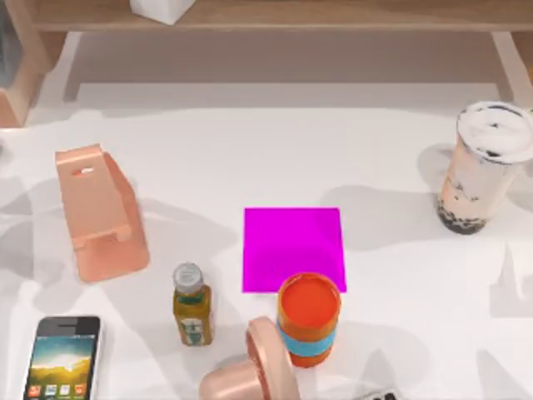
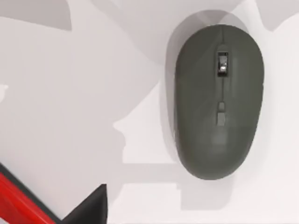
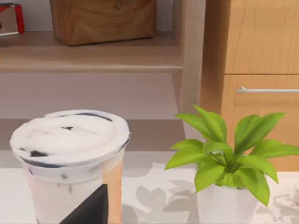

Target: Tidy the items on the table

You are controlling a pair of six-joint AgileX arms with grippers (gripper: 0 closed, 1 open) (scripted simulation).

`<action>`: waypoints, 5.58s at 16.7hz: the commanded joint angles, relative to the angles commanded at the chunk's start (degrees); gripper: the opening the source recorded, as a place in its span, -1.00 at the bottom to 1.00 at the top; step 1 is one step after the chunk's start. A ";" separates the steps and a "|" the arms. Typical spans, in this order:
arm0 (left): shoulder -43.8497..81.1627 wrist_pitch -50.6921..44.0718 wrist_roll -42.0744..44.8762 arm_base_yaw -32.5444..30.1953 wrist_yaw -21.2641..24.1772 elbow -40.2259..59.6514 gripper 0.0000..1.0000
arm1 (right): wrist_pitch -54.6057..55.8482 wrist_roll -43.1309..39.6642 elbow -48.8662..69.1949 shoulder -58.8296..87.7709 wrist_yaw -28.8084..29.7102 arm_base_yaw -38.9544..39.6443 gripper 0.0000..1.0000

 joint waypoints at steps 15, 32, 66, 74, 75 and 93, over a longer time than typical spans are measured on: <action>6.14 18.04 0.13 0.05 0.05 -11.90 1.00 | 0.00 0.00 0.00 0.00 0.00 0.00 1.00; 6.14 18.04 0.13 0.05 0.05 -11.90 -1.00 | 0.00 0.00 0.00 0.00 0.00 0.00 1.00; -2.67 2.16 -31.60 -6.95 -5.32 8.81 -1.00 | 0.00 0.00 0.00 0.00 0.00 0.00 1.00; 1.58 4.26 -86.28 -23.64 -5.78 14.19 -1.00 | 0.00 0.00 0.00 0.00 0.00 0.00 1.00; 2.45 4.20 -93.74 -26.14 -5.35 14.81 -1.00 | 0.00 0.00 0.00 0.00 0.00 0.00 1.00; 18.26 0.01 -182.82 -61.36 0.50 17.79 -1.00 | 0.00 0.00 0.00 0.00 0.00 0.00 1.00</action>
